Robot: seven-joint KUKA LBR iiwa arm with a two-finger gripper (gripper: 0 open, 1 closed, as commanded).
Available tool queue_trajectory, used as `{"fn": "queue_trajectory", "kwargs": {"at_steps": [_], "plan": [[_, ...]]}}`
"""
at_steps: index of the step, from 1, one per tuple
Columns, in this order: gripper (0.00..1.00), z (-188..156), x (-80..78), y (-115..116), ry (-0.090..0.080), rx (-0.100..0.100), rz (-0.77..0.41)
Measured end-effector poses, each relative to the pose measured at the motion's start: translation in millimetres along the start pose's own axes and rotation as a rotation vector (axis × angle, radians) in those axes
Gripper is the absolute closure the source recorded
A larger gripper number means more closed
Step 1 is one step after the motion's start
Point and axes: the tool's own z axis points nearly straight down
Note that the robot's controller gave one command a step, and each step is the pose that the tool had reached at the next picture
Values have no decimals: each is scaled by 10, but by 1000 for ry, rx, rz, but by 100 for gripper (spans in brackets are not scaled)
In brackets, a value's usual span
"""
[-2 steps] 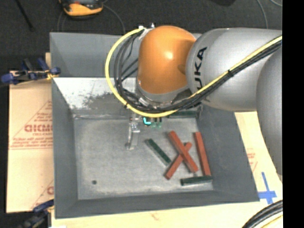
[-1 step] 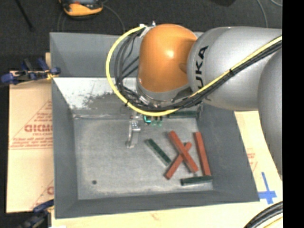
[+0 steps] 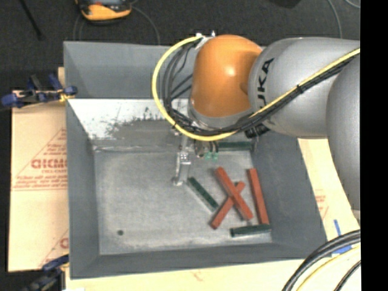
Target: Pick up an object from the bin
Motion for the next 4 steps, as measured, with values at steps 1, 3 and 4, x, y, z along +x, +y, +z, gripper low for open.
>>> {"fn": "queue_trajectory", "kwargs": {"at_steps": [1, 3, 4], "plan": [[0, 110, 135, -256, 8, 5, 19], [100, 1170, 291, -1023, -5, -2, 314], [0, 1210, 320, -1044, 3, 3, 315]]}}
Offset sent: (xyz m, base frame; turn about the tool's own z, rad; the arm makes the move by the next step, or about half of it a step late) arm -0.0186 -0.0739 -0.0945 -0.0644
